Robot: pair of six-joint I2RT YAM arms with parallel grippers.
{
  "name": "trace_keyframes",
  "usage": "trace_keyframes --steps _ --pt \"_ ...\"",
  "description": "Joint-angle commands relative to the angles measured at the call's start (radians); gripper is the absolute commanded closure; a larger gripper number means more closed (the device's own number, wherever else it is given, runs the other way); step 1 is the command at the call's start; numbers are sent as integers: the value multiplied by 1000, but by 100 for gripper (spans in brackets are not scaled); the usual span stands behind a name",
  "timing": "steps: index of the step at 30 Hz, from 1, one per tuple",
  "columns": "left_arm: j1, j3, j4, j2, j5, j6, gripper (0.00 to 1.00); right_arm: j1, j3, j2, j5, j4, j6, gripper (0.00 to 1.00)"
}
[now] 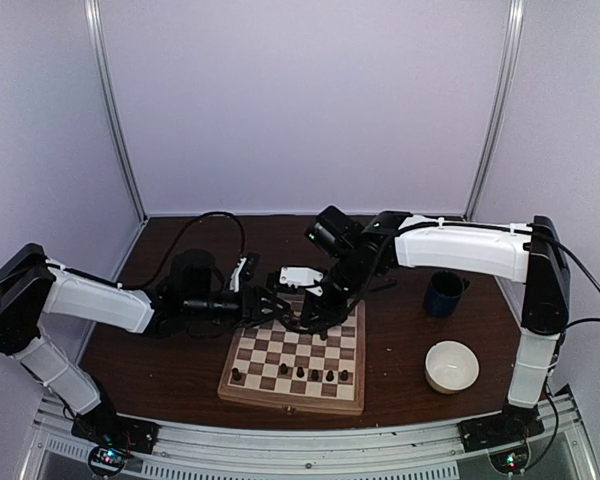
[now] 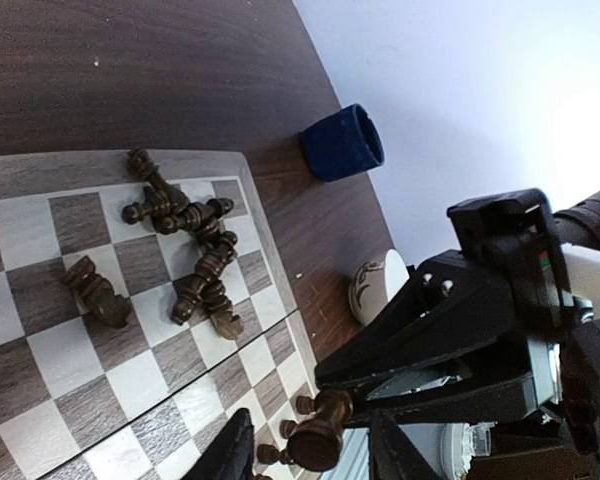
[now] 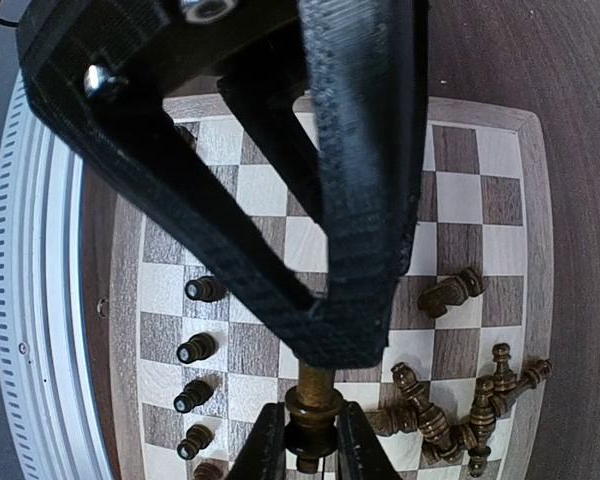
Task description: Set up the chess pieces on the board
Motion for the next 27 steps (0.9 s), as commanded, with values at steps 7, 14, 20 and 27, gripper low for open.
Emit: trace_keyframes --steps 7,14,20,27 --pt "0 -15 192 57 65 -100 70 6 21 -43 -15 17 32 87" --pt "-9 -3 212 83 74 -115 71 6 29 -49 -10 25 49 87" --pt "-11 -5 256 102 86 -135 81 4 38 -38 -3 28 62 87" --pt "-11 -41 393 97 76 -165 93 -70 27 -81 -148 30 99 63"
